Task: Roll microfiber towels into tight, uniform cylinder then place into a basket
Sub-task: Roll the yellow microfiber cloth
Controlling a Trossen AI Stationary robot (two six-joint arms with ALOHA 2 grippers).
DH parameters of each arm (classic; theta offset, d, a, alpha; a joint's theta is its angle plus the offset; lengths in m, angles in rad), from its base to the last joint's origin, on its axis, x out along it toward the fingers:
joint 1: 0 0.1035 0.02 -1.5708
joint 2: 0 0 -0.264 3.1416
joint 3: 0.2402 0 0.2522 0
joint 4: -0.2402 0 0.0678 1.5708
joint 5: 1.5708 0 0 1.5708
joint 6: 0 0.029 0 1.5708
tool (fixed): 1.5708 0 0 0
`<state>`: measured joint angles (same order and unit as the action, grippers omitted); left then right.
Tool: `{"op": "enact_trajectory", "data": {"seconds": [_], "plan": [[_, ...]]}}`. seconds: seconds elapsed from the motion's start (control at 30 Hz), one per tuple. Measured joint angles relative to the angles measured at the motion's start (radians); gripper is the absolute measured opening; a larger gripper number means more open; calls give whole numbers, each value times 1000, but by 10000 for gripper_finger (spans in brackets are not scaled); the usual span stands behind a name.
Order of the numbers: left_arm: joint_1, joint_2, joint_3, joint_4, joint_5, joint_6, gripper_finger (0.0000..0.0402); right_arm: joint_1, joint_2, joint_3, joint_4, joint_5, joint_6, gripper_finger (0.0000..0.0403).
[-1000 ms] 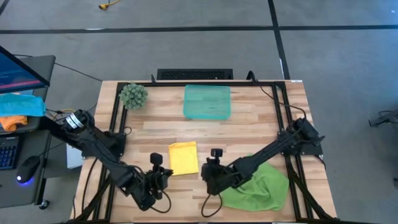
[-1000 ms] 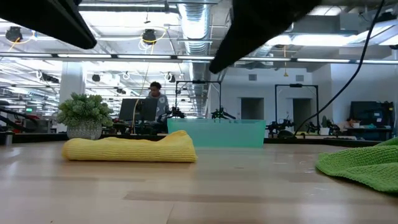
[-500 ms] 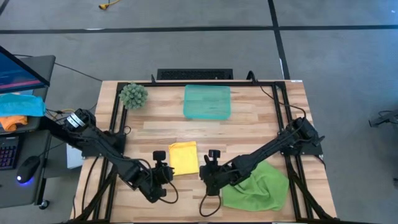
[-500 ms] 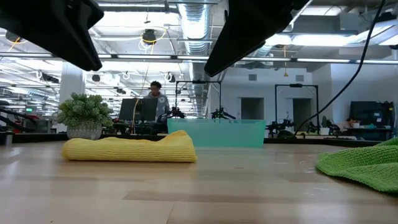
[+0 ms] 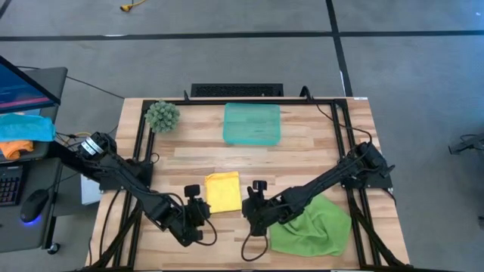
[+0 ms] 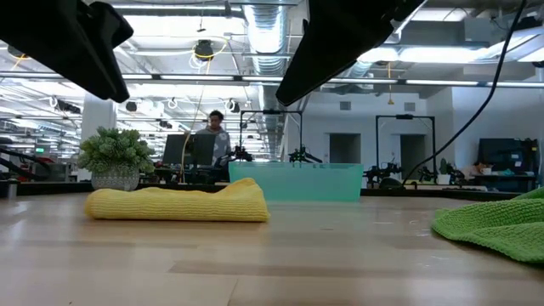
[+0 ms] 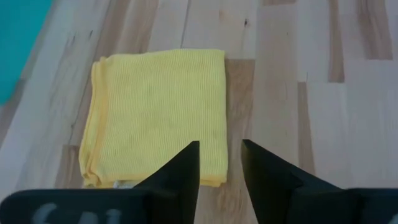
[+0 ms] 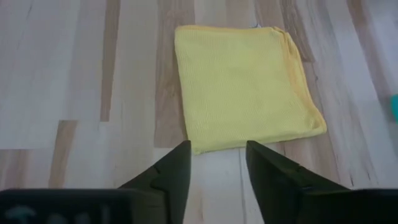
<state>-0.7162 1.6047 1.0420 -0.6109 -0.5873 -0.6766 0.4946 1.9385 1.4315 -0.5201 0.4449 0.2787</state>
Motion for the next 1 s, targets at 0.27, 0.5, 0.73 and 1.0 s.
{"op": "enact_trajectory", "data": {"seconds": [0.27, 0.5, 0.73, 1.0], "plan": [[0, 0, -116, 145, 1, 1, 167, 6, 34, 0, 60, -3, -39, 221], [-24, 1, -240, 372, -27, 130, 173, 31, 160, 1, 179, -2, -202, 223], [-24, 1, -335, 511, -22, 213, 166, 11, 231, 14, 189, 24, -228, 219], [-22, 1, -373, 589, -27, 254, 164, -24, 227, 16, 194, 28, -174, 214]]}}
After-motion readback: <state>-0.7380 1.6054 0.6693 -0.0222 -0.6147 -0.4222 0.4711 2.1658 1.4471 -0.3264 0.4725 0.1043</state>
